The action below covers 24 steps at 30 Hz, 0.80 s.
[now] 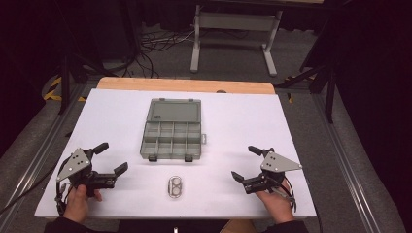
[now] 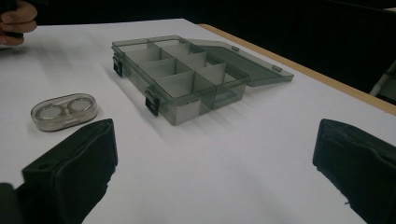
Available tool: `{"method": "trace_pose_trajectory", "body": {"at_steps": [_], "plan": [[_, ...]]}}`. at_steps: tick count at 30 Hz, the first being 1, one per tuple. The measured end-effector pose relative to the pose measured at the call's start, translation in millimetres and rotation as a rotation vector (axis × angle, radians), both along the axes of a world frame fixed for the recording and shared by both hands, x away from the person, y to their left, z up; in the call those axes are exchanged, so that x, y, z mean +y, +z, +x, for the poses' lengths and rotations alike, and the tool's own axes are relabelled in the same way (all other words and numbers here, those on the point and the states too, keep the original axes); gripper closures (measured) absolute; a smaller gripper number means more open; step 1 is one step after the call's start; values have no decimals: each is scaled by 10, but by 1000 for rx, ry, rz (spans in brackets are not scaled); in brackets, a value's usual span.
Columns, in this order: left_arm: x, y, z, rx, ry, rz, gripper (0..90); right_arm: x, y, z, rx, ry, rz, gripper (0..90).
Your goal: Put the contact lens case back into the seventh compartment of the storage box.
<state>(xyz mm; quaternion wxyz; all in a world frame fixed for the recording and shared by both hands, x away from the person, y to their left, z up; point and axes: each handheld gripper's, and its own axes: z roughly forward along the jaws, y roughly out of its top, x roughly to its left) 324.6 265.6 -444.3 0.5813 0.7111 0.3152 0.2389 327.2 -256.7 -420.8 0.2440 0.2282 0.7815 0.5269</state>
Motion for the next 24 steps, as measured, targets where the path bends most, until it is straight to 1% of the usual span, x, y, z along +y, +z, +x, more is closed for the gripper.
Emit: {"method": "trace_pose_trajectory", "body": {"at_steps": [4, 7, 14, 16, 19, 24], "plan": [[-2, 1, -3, -1, 2, -11, 20, 9, 1, -2, -2, 7, -5, 8], [-1, 4, -5, 3, 1, -4, 20, 15, 8, -3, -3, 7, -4, 8], [-2, 6, 0, 2, 0, -10, 19, 27, 11, 2, 1, 14, -11, 8], [2, 8, 1, -2, -3, 0, 20, 35, 18, 6, 2, 18, -17, 8], [0, 9, -4, 2, -1, -9, 19, 65, 34, 19, 8, 27, -26, 8], [4, 14, -7, 2, -2, -6, 19, 121, 50, 30, 15, 44, -44, 8]]}}
